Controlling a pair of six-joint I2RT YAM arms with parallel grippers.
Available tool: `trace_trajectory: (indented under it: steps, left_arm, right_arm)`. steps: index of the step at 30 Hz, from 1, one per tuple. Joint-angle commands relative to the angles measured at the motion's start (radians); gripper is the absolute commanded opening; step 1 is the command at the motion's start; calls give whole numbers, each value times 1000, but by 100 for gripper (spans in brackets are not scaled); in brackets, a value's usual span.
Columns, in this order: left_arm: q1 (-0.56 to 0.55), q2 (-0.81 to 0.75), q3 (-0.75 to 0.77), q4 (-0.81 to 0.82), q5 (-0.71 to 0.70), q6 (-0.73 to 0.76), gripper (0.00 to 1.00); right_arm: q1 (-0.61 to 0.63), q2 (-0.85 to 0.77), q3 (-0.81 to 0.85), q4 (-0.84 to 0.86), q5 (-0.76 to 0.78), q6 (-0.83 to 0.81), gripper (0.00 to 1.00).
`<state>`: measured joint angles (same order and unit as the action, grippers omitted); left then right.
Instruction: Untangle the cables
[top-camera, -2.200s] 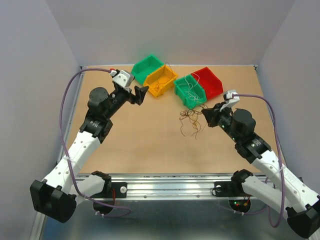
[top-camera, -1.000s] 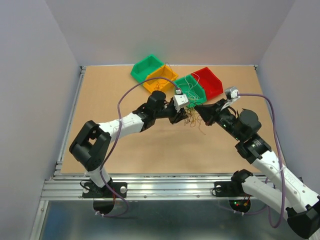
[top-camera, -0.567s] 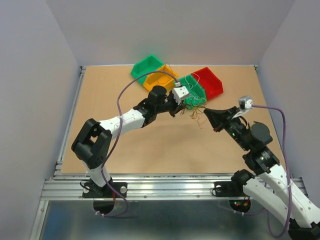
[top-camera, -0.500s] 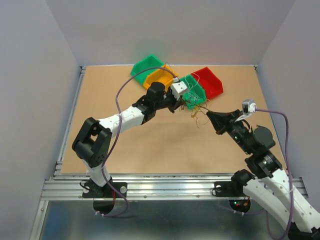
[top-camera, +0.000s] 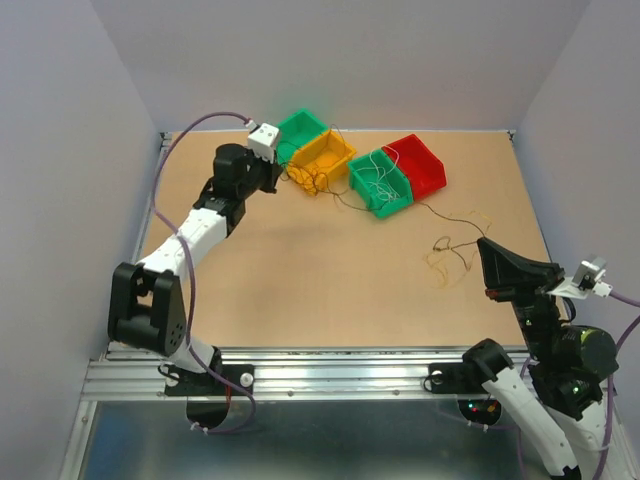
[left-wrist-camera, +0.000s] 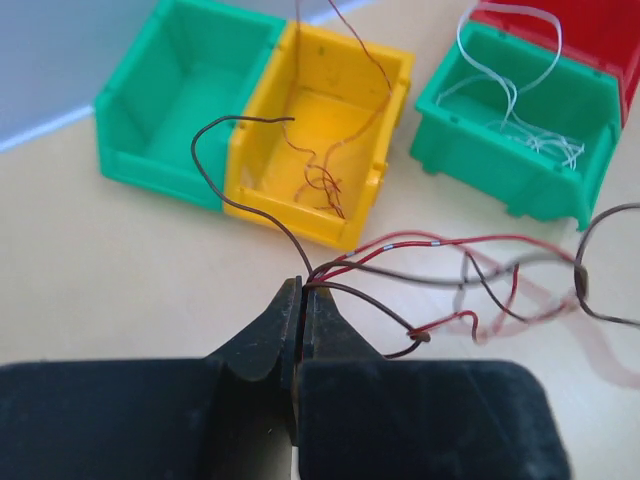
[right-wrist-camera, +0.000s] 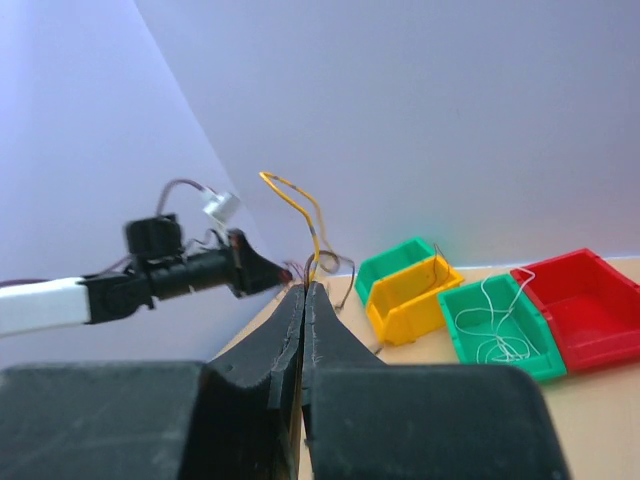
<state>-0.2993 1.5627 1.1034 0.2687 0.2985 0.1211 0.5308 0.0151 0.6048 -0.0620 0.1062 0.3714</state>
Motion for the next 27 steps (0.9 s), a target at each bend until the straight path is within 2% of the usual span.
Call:
trace_trajectory:
  steps: [1, 8, 10, 13, 14, 16, 17, 20, 22, 23, 25, 27]
  left_arm:
    - [-8, -199, -36, 85, -45, -9, 0]
    - [-4, -458, -140, 161, -289, 23, 0]
    - [12, -513, -157, 176, -413, 12, 0]
    - [66, -564, -168, 178, -443, -32, 0]
    - [115, -598, -171, 181, -437, -46, 0]
    - [153, -627, -186, 184, -418, -81, 0]
    - [166, -650, -189, 185, -417, -90, 0]
    - [189, -690, -201, 190, -398, -106, 0]
    - [192, -711, -226, 201, -369, -107, 0]
    - [192, -730, -234, 216, -333, -110, 0]
    - [192, -745, -255, 236, -303, -118, 0]
    - [192, -765, -273, 256, -170, -117, 0]
  right_arm:
    - [0, 54, 44, -45, 29, 6, 1]
    - [0, 148, 53, -42, 72, 1, 2]
    - [0, 137, 47, -44, 157, 15, 2]
    - [0, 79, 29, -42, 280, 49, 3]
    - [0, 63, 14, -42, 346, 53, 6]
    - [1, 36, 4, -44, 380, 46, 11]
    - [0, 22, 1, -44, 385, 40, 20]
    - [0, 37, 7, -44, 333, 26, 42]
    - [0, 68, 15, -45, 293, 21, 48]
    - [1, 106, 19, -45, 252, 14, 54]
    - [0, 153, 36, -42, 215, 8, 56]
    - [1, 227, 47, -44, 161, -8, 60]
